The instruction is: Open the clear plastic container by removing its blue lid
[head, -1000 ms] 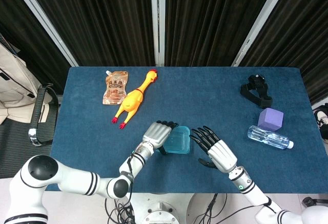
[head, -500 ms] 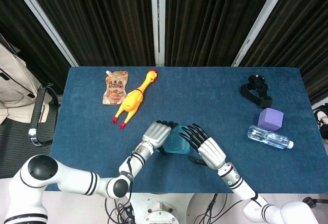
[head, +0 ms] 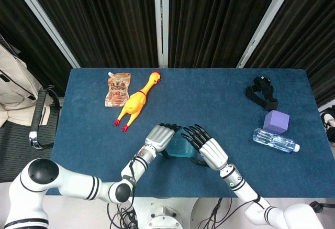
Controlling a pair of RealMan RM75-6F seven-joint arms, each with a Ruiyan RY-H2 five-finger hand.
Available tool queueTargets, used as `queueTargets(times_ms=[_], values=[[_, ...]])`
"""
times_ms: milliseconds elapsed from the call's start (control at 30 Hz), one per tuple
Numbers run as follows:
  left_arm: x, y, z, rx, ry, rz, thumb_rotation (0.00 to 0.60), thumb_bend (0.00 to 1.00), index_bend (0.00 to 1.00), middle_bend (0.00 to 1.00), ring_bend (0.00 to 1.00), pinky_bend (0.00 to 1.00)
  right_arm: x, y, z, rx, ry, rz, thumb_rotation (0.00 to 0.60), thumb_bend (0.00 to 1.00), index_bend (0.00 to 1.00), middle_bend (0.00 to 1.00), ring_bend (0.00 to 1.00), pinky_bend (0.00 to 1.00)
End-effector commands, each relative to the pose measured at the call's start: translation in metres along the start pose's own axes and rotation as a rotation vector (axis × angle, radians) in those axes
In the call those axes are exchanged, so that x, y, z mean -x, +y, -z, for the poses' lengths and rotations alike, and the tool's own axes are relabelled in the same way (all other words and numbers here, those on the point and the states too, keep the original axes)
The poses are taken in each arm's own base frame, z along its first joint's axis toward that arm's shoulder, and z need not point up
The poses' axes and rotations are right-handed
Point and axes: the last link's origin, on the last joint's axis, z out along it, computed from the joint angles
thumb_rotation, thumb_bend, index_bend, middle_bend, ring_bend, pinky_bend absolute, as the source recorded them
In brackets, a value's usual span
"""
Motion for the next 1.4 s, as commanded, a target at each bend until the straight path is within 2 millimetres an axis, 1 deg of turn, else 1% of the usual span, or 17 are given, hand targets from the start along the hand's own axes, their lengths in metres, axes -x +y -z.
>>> queueTargets(times_ms=[33, 400, 533, 633, 733, 900, 1000, 1100, 1300, 1400], values=[[0.000, 0.000, 0.000, 0.000, 0.000, -0.003, 0.600, 0.00, 0.31, 0.36, 0.29, 0.28, 0.000, 0.000, -0.001, -0.001, 0.003, 0.003, 0.600, 0.09, 0.00, 0.00, 0.00, 0.00], [0.001, -0.001, 0.000, -0.003, 0.003, -0.014, 0.600, 0.00, 0.31, 0.36, 0.29, 0.28, -0.004, -0.001, -0.005, -0.008, 0.022, 0.001, 0.600, 0.10, 0.00, 0.00, 0.00, 0.00], [0.000, 0.000, 0.001, -0.001, 0.006, -0.023, 0.600, 0.00, 0.31, 0.36, 0.29, 0.27, -0.005, -0.002, -0.006, -0.015, 0.036, -0.001, 0.600, 0.15, 0.00, 0.00, 0.00, 0.00], [0.000, 0.000, 0.001, -0.002, 0.011, -0.027, 0.600, 0.00, 0.31, 0.36, 0.29, 0.27, -0.005, -0.002, -0.007, -0.014, 0.041, -0.002, 0.600, 0.21, 0.01, 0.00, 0.00, 0.00], [0.001, 0.000, 0.001, -0.001, 0.013, -0.030, 0.600, 0.00, 0.31, 0.36, 0.29, 0.27, -0.006, -0.002, -0.007, -0.015, 0.045, 0.000, 0.600, 0.26, 0.05, 0.02, 0.00, 0.00], [0.000, 0.002, 0.002, 0.007, 0.012, -0.028, 0.600, 0.00, 0.30, 0.35, 0.29, 0.27, -0.007, -0.002, -0.008, -0.019, 0.052, 0.012, 0.600, 0.35, 0.22, 0.09, 0.00, 0.00], [-0.002, 0.003, 0.003, 0.015, 0.010, -0.026, 0.600, 0.00, 0.29, 0.34, 0.29, 0.27, -0.008, -0.002, -0.009, -0.024, 0.054, 0.014, 0.600, 0.40, 0.29, 0.11, 0.00, 0.00], [-0.003, 0.004, 0.004, 0.023, 0.012, -0.025, 0.600, 0.00, 0.27, 0.33, 0.29, 0.27, -0.009, -0.003, -0.010, -0.031, 0.055, 0.017, 0.600, 0.42, 0.33, 0.12, 0.00, 0.00], [-0.005, 0.006, 0.007, 0.040, 0.014, -0.022, 0.600, 0.00, 0.21, 0.32, 0.28, 0.27, -0.012, -0.005, -0.012, -0.037, 0.067, 0.018, 0.600, 0.44, 0.37, 0.14, 0.00, 0.00], [-0.006, 0.006, 0.007, 0.044, 0.016, -0.022, 0.600, 0.00, 0.21, 0.32, 0.28, 0.27, -0.013, -0.005, -0.013, -0.036, 0.070, 0.017, 0.600, 0.48, 0.41, 0.15, 0.00, 0.00]])
